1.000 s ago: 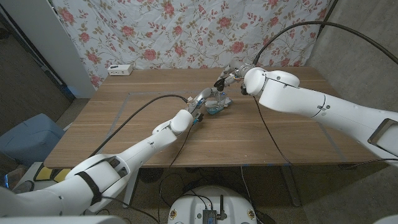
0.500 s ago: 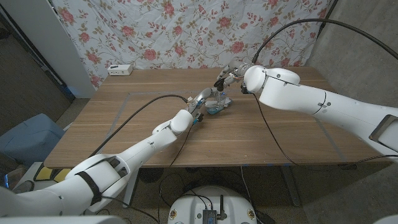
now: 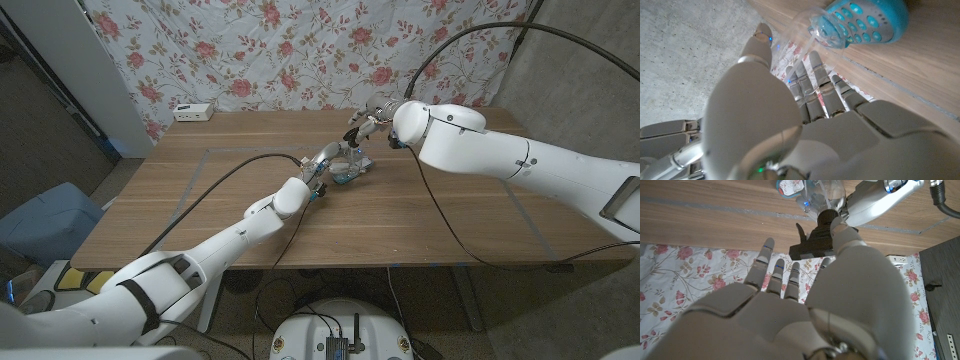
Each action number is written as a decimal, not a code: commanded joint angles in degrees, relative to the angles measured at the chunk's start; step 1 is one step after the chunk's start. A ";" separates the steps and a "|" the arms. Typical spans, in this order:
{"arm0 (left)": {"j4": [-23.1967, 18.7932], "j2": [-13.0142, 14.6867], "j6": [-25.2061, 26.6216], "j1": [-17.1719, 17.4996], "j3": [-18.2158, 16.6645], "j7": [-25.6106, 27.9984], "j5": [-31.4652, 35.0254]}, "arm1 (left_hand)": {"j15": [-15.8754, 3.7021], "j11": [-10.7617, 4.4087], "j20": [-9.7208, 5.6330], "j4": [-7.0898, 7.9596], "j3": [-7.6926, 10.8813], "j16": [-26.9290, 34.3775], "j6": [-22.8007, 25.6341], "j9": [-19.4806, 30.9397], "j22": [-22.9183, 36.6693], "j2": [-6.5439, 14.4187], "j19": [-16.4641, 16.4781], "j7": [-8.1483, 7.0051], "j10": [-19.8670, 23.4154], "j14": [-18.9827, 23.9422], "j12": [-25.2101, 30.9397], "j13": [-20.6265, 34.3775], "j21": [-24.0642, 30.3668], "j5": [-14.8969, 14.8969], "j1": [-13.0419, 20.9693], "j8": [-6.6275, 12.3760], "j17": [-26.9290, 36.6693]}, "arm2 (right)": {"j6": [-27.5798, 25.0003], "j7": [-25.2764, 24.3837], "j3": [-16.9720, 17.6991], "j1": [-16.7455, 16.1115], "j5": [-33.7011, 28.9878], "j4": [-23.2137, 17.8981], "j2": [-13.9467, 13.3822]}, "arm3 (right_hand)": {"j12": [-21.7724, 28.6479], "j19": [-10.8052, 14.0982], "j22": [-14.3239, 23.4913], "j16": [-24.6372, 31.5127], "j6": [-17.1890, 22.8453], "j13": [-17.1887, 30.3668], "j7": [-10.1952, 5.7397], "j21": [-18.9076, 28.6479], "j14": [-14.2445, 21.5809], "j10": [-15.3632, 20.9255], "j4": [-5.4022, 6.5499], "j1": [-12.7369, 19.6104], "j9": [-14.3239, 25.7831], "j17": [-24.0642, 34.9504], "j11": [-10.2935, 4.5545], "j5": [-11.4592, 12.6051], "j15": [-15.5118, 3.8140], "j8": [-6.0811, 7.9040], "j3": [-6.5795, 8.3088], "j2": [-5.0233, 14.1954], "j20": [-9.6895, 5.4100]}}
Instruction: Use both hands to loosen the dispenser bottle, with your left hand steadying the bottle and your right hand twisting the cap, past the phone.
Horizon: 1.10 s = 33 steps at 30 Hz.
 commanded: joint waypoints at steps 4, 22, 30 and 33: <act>-1.95 0.80 0.95 0.83 -0.35 -0.17 0.19 | -6.32 -1.73 -2.07 3.97 4.32 0.32 2.27 0.08 0.10 8.79 0.24 -0.34 1.90 3.22 0.42 0.18 -0.08 0.18 -1.03 0.28 0.20 | 1.62 3.23 -4.68 3.93 -3.92 -1.69 -2.15 | 1.07 -0.33 0.19 0.84 -1.17 0.33 -0.04 0.22 2.19 3.00 0.59 -2.93 0.22 -0.01 -2.11 0.77 -1.82 0.57 -1.30 -0.82 -0.01; -3.39 1.40 1.79 1.27 -0.59 -0.33 0.43 | -6.28 -1.71 -2.08 3.92 4.25 0.41 2.47 0.09 0.11 8.71 0.28 -0.46 1.95 3.25 0.42 0.17 -0.07 0.37 -1.03 0.34 0.35 | 3.86 11.08 -8.89 6.85 -12.78 -1.73 -2.98 | 1.56 1.02 0.14 1.16 -3.80 0.31 2.89 0.57 4.66 6.77 0.55 -5.66 0.13 -0.35 -7.52 1.77 -5.55 0.43 -2.17 -2.02 -0.25; -3.62 1.50 1.89 1.25 -0.61 -0.35 0.60 | -6.28 -1.74 -2.08 3.93 4.23 0.42 2.48 0.10 0.11 8.70 0.25 -0.48 2.12 3.30 0.47 0.14 -0.08 0.44 -1.08 0.33 0.36 | 5.20 13.22 -9.32 6.17 -17.60 -1.60 -3.28 | 1.79 1.55 0.12 1.41 -4.60 0.23 4.16 0.60 6.11 8.61 0.19 -5.80 -0.04 -0.44 -9.53 1.97 -7.23 0.53 -2.09 -2.26 -0.69; -3.61 1.48 1.87 1.18 -0.59 -0.47 0.59 | -6.27 -1.72 -2.11 3.88 4.27 0.39 2.50 0.10 0.11 8.66 0.29 -0.47 2.12 3.34 0.47 0.14 -0.07 0.48 -1.04 0.34 0.30 | 6.70 14.37 -9.87 6.01 -20.19 -1.42 -3.73 | 1.98 1.73 0.12 1.51 -4.51 0.20 4.26 0.58 6.86 9.76 -0.01 -5.83 -0.10 -0.49 -10.06 2.05 -8.60 0.75 -2.05 -2.43 -1.26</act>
